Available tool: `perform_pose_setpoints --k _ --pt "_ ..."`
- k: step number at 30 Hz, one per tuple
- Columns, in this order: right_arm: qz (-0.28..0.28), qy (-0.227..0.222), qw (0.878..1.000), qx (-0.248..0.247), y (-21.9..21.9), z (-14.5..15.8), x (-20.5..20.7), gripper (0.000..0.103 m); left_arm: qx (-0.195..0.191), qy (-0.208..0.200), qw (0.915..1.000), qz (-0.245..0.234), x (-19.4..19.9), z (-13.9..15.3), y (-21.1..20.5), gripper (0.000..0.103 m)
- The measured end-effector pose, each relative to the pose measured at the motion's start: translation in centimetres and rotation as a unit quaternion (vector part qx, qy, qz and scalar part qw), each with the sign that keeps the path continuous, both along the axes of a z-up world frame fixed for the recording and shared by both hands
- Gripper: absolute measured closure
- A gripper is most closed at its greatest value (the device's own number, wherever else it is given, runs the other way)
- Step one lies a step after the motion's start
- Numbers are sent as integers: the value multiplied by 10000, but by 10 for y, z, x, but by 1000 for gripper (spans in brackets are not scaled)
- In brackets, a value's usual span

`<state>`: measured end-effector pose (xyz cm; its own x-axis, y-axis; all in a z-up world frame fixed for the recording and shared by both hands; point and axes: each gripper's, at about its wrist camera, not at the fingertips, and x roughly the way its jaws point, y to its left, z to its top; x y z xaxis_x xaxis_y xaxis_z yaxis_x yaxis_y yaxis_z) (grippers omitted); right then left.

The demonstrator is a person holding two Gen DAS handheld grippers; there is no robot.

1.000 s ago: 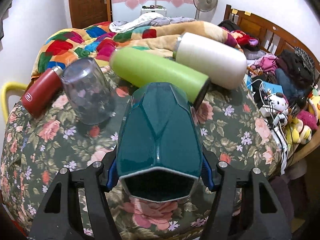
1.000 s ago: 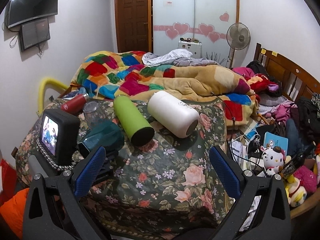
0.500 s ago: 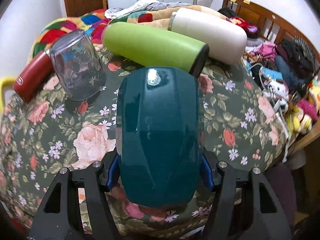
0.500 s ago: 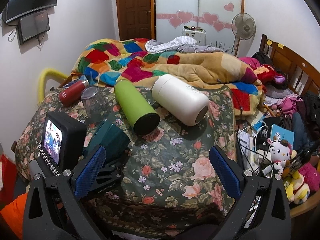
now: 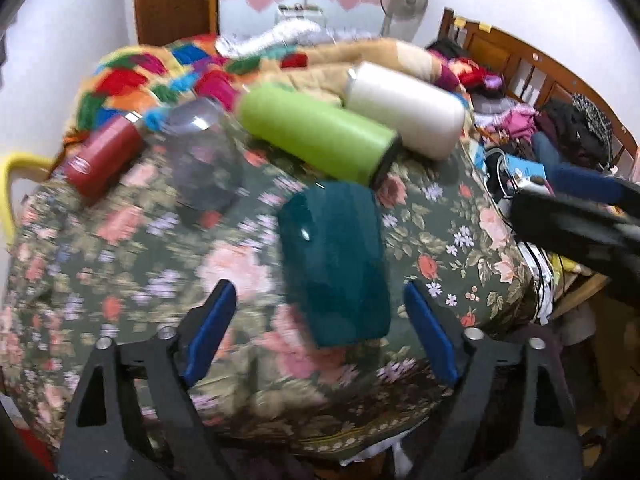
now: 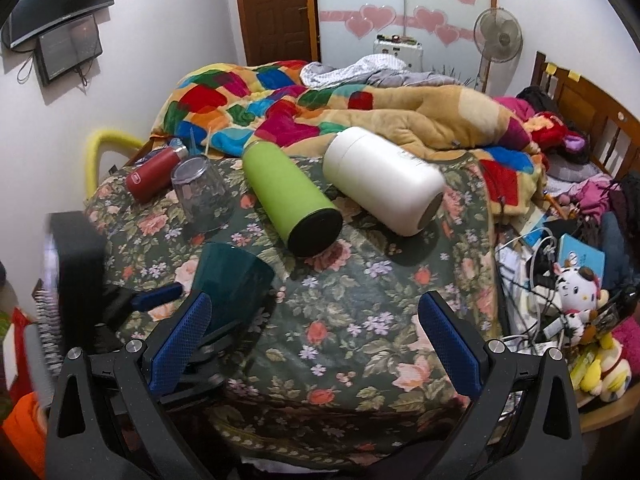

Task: Flip cup upright
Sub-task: 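Hold the cup out with the left tool while the right tool grasps it, then rotate the held cup with the right tool until its rim faces up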

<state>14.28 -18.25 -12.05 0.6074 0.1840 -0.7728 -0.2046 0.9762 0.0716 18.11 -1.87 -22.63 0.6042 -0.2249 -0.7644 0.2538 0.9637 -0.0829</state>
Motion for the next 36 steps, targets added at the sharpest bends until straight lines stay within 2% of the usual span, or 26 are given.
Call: perform_pose_setpoints --k 5,10,14,24,26,27,33,36 --pt "186 377 9990 171 16 -17 13 0 190 -294 9979 544 -16 19 41 13" --pt "369 996 9931 505 39 -44 33 9 296 -392 9927 1099 -24 21 81 13" --pt "481 1281 9892 518 59 -60 46 11 361 -423 9890 1368 -29 18 100 13" --pt "724 1625 9839 138 94 -82 62 17 321 -407 9868 1533 -30 11 112 13" --pt "784 1717 9820 -7 100 -88 65 27 305 -413 9865 1553 -30 11 112 13" --pt "830 1724 9815 -56 100 -90 66 28 298 -424 9864 1563 -30 12 113 13" --pt "845 1752 9808 141 91 -81 63 29 283 -511 9860 1564 -30 19 112 13" --pt "835 1580 9837 182 83 -66 58 30 257 -542 9860 1555 -29 22 111 13"
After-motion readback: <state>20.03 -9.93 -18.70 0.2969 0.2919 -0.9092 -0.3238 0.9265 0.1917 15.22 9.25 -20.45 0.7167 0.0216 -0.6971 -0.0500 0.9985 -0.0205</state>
